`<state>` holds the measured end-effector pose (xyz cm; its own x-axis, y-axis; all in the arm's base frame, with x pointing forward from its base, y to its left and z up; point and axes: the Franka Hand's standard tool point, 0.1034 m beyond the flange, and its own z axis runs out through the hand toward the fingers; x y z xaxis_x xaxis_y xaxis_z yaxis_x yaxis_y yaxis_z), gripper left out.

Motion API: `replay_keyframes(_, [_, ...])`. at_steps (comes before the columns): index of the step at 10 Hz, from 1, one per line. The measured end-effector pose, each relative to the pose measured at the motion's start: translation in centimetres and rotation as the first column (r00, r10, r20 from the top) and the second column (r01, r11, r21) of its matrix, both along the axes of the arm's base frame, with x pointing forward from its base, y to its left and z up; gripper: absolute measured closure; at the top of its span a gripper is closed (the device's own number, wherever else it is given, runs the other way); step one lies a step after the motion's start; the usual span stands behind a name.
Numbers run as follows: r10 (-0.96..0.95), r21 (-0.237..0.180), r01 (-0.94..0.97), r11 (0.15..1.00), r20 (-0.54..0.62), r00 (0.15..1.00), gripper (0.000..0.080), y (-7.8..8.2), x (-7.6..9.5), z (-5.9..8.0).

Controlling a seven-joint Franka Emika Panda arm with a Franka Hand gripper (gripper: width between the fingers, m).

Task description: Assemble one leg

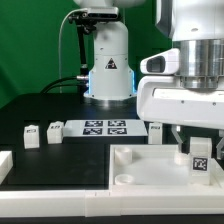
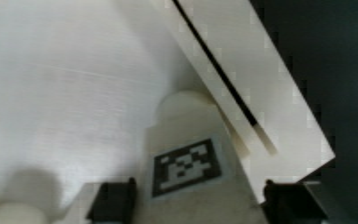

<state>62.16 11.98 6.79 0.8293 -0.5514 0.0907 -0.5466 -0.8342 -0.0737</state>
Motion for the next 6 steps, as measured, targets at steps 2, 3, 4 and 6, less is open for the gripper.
replay_keyframes(2, [-0.015, 0.003, 0.015, 1.000, 0.000, 1.000, 0.0451, 0.02, -0.01, 0.00])
replay_keyframes(3, [-0.083, 0.005, 0.083, 0.997, -0.003, 0.997, 0.0451, -0.22, -0.06, -0.01])
replay_keyframes(4, [-0.064, 0.001, 0.064, 0.998, -0.003, 0.998, 0.0451, -0.23, -0.08, -0.01])
replay_keyframes(6, [-0.064, 0.000, 0.064, 0.998, -0.003, 0.998, 0.0451, -0.25, -0.09, -0.06])
